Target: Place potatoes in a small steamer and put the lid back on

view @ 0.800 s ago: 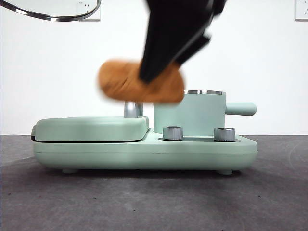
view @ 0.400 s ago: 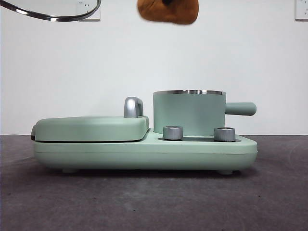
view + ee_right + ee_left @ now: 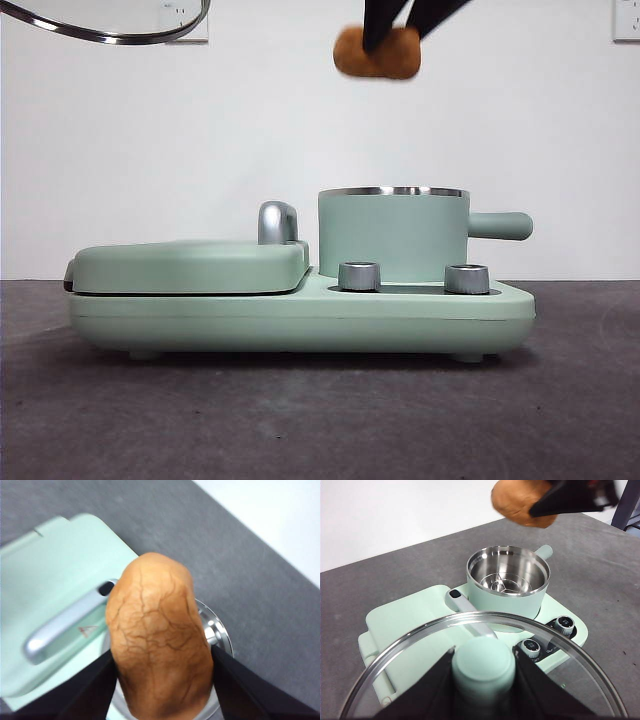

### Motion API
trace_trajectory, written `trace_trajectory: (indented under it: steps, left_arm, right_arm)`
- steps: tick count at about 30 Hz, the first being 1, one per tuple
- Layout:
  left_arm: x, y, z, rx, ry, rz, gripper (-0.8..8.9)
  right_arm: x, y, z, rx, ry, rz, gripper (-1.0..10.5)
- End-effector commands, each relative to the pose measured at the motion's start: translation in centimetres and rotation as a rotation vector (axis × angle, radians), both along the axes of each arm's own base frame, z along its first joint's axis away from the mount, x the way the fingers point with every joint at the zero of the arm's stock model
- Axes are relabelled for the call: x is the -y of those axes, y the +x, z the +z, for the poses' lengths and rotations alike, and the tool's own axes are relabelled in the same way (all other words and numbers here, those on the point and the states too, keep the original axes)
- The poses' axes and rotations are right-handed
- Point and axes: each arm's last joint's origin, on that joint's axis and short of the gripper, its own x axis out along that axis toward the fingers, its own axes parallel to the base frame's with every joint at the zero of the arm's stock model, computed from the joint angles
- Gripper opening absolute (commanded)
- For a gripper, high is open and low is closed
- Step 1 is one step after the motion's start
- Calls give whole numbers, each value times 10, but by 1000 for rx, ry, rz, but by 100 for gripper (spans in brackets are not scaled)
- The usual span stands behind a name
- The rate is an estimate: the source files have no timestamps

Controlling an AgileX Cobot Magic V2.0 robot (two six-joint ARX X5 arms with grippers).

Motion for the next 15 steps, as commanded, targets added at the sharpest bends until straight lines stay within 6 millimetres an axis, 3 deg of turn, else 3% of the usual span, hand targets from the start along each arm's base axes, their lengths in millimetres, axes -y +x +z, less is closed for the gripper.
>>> trace_trajectory:
  steps: [1, 7, 15]
  left_arm:
    - [1, 0, 7, 33, -24, -1, 17]
    - [1, 0, 7, 33, -25, -1, 17]
    - [1, 0, 7, 33, -24, -1, 17]
  right_arm:
    - [-6, 24, -13, -69, -6, -40, 252]
    - [-4, 57, -44, -176, 3, -65, 252]
    - [-1, 88, -86, -273, 0, -76, 253]
